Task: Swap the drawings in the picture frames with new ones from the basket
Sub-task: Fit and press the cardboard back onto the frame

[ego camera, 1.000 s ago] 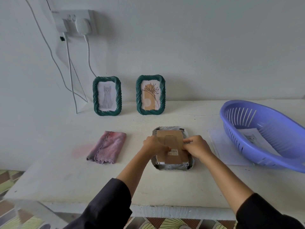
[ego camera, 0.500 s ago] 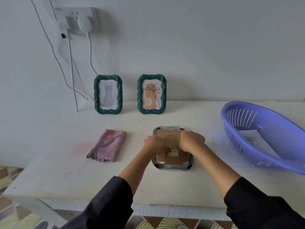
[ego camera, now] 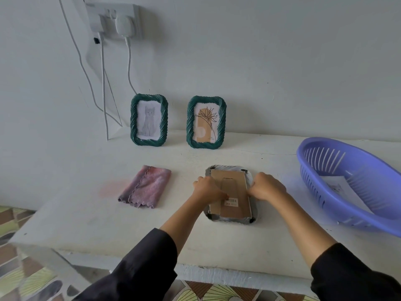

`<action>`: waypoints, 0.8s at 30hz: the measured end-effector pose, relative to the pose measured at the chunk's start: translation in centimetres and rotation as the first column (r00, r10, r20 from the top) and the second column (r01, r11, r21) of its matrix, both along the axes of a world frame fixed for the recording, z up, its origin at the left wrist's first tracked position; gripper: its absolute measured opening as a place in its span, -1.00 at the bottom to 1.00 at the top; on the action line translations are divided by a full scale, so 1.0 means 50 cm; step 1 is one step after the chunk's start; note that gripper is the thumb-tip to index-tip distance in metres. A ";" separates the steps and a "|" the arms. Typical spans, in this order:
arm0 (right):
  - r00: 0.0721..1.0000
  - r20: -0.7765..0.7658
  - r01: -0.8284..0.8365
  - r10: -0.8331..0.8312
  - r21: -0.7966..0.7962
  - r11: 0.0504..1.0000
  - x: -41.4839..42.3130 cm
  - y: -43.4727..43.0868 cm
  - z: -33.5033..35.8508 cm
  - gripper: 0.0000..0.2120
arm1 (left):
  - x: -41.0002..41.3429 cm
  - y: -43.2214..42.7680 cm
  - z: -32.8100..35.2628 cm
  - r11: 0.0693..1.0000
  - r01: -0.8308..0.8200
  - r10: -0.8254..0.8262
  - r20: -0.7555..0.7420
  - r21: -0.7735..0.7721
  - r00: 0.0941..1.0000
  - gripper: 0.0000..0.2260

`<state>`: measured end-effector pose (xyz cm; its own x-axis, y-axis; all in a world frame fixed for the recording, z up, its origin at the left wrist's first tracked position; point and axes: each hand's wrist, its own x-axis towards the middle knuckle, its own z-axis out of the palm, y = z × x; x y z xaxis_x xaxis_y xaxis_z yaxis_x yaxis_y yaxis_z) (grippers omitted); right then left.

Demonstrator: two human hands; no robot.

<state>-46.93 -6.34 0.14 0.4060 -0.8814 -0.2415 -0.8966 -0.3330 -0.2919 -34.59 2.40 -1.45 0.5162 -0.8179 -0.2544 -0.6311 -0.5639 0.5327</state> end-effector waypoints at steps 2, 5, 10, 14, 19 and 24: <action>0.996 0.084 0.026 -0.032 0.070 0.997 -0.012 -0.002 -0.010 -0.89 | 0.003 -0.002 -0.004 1.000 -0.024 0.023 -0.032 -0.018 0.999 -0.56; 0.978 0.198 0.052 -0.072 0.101 0.993 -0.027 -0.002 -0.019 -0.90 | 0.008 -0.001 -0.004 0.997 -0.067 0.067 0.003 -0.039 0.998 -0.63; 0.959 0.258 0.091 -0.119 0.119 0.989 -0.039 0.014 -0.029 -0.60 | 0.015 0.007 -0.009 0.995 -0.095 0.095 -0.005 -0.027 0.995 -0.78; 0.948 0.284 0.119 -0.146 0.110 0.987 -0.037 0.028 -0.039 -0.63 | 0.010 0.007 -0.021 0.988 -0.136 0.133 -0.045 -0.067 0.990 -0.75; 0.933 0.327 0.127 -0.152 0.097 0.987 -0.038 0.037 -0.042 -0.90 | 0.006 0.008 -0.027 0.978 -0.194 0.188 -0.078 -0.079 0.979 -0.70; 0.910 0.381 0.132 -0.164 0.111 0.985 -0.036 0.039 -0.052 -0.92 | 0.011 0.011 -0.030 0.965 -0.233 0.211 -0.167 -0.124 0.963 -0.73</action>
